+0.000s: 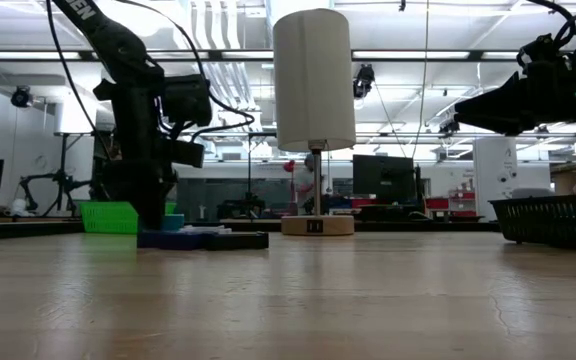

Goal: Pick & Place Office items
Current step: Put the light blue digital clock into the green bin

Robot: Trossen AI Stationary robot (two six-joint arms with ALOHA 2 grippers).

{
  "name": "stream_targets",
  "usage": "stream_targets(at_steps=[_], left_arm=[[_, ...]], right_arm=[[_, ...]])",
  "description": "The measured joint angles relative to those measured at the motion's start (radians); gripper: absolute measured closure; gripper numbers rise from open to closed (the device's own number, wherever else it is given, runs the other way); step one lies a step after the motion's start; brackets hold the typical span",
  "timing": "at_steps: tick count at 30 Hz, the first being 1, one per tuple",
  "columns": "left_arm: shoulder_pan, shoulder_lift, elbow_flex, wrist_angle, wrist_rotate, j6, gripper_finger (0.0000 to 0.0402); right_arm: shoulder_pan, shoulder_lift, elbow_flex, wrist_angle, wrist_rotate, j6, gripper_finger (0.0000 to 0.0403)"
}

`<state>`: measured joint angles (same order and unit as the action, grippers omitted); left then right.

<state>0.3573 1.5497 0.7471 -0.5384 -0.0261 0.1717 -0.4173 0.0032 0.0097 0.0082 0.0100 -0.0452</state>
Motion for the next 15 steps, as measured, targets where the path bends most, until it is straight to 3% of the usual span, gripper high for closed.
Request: stream_targets(at_steps=[15], left_arm=[[0.001, -0.012, 0.000, 0.012, 0.004, -0.007, 0.0353]], right_arm=[[0.000, 0.000, 0.000, 0.000, 0.000, 0.000, 0.0058]])
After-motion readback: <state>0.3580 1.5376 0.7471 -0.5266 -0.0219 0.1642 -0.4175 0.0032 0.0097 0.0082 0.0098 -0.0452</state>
